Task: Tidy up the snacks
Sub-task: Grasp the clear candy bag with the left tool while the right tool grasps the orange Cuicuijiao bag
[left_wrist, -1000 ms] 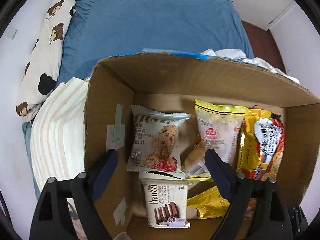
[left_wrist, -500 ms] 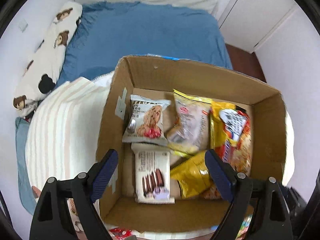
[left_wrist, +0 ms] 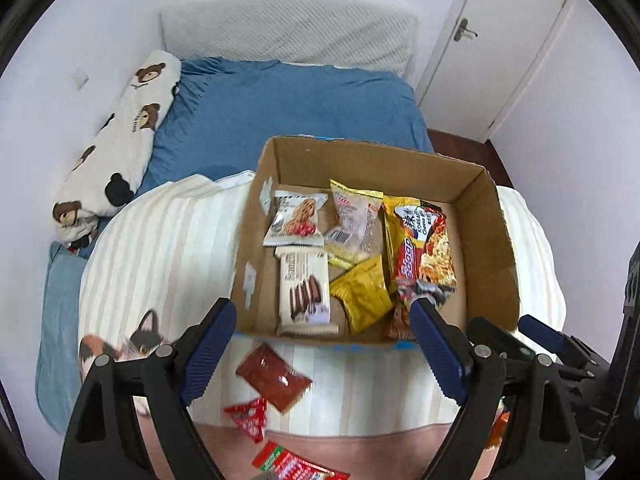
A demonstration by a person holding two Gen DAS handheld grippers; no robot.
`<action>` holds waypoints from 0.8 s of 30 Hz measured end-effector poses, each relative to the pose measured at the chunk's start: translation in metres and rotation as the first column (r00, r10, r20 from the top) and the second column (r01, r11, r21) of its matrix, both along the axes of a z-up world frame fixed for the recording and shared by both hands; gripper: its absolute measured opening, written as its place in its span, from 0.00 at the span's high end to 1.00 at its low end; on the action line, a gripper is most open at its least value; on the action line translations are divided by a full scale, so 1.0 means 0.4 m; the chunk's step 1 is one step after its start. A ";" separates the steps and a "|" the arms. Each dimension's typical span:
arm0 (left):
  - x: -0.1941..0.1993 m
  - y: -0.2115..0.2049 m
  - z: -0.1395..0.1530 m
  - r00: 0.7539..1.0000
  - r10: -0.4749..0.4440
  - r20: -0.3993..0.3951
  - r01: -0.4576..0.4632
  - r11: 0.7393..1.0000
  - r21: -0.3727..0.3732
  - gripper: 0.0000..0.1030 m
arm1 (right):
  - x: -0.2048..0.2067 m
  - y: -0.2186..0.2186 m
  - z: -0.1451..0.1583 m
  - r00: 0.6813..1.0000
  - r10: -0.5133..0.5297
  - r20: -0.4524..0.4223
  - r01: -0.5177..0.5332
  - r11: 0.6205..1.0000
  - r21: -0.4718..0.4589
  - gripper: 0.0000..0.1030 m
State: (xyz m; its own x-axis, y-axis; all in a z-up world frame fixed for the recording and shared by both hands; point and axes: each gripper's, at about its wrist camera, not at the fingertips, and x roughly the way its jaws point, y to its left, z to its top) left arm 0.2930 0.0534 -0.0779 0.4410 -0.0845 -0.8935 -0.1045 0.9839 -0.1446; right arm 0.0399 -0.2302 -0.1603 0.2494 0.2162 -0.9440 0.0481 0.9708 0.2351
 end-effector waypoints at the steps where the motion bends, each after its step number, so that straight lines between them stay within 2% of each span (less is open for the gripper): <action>1: -0.020 0.004 0.002 1.000 0.009 0.007 -0.009 1.000 0.000 0.14 | -0.015 -0.002 0.009 1.000 0.001 0.008 -0.001 1.000 0.010 0.05; 6: -0.149 0.003 -0.039 0.998 0.062 -0.020 -0.062 0.998 -0.007 0.14 | -0.136 -0.049 0.024 0.999 -0.038 0.027 0.036 0.998 0.051 0.05; 9: -0.213 -0.021 -0.085 0.996 0.068 -0.054 -0.068 0.998 -0.006 0.14 | -0.212 -0.107 -0.003 0.996 -0.094 0.003 0.093 0.993 0.070 0.05; 12: -0.266 -0.070 -0.159 0.992 0.045 -0.121 -0.046 0.999 -0.005 0.14 | -0.296 -0.200 -0.046 0.984 -0.174 -0.044 0.176 0.982 0.064 0.05; 15: -0.299 -0.126 -0.250 0.978 0.012 -0.209 -0.016 1.000 -0.017 0.14 | -0.368 -0.309 -0.079 0.966 -0.246 -0.084 0.248 0.969 0.014 0.05; 19: -0.315 -0.189 -0.330 0.962 -0.024 -0.273 0.018 1.000 -0.024 0.14 | -0.437 -0.454 -0.130 0.939 -0.323 -0.119 0.311 0.945 -0.104 0.05; 21: -0.313 -0.233 -0.357 0.954 -0.051 -0.295 0.043 0.999 -0.033 0.14 | -0.452 -0.502 -0.170 0.928 -0.341 -0.152 0.325 0.938 -0.125 0.05; 24: -0.295 -0.337 -0.379 0.945 -0.135 -0.298 0.138 0.990 -0.009 0.14 | -0.472 -0.551 -0.243 0.916 -0.342 -0.212 0.325 0.939 -0.114 0.06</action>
